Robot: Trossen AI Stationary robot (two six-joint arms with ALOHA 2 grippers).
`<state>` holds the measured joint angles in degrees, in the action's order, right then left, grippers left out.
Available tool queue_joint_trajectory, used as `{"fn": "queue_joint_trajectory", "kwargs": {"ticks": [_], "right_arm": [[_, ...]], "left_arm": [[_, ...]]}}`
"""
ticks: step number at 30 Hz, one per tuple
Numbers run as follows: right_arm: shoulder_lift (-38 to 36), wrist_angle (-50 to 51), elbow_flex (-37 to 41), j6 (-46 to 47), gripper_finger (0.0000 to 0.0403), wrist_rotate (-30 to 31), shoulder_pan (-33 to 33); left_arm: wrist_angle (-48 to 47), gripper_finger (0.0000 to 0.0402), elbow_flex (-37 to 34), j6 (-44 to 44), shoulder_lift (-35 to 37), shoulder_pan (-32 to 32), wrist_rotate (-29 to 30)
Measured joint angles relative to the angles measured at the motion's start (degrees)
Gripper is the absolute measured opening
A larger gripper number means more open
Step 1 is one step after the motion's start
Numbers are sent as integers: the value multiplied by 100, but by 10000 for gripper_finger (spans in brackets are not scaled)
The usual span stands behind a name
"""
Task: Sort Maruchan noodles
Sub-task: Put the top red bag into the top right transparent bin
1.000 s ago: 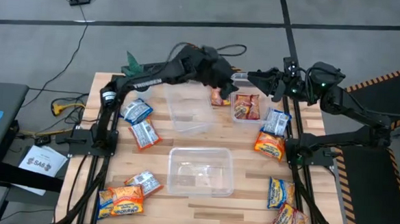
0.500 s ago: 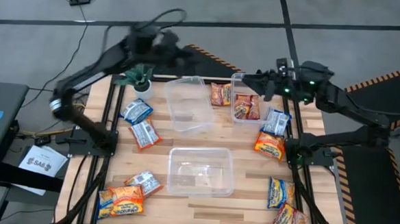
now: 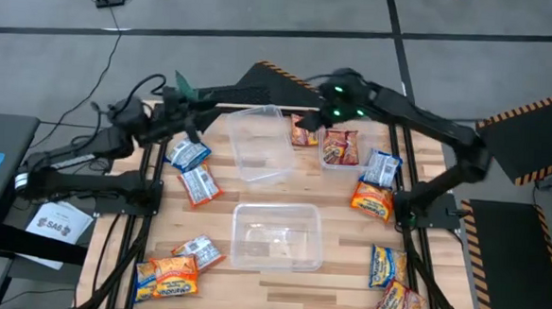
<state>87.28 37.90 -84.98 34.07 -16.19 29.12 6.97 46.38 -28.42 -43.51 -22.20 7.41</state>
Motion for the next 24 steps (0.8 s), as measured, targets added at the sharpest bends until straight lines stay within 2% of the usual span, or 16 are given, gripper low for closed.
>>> {"fn": "queue_joint_trajectory", "kwargs": {"ticks": [6, 14, 19, 24], "right_arm": [[1511, 1305, -1587, -1101, 260, 919, 322], [3070, 2883, -3353, -3199, 260, 1497, 472], [3620, 3465, -3874, -4443, 260, 1955, 474], [3932, 3707, -3923, -5460, 260, 2554, 372]], "left_arm": [[-164, 239, -156, 86, 467, -2, -174], [-199, 239, -158, 249, 608, -2, -375], [-240, 239, -158, 264, 616, 2, -368], [-239, 240, -158, 250, 615, 0, -305]]}}
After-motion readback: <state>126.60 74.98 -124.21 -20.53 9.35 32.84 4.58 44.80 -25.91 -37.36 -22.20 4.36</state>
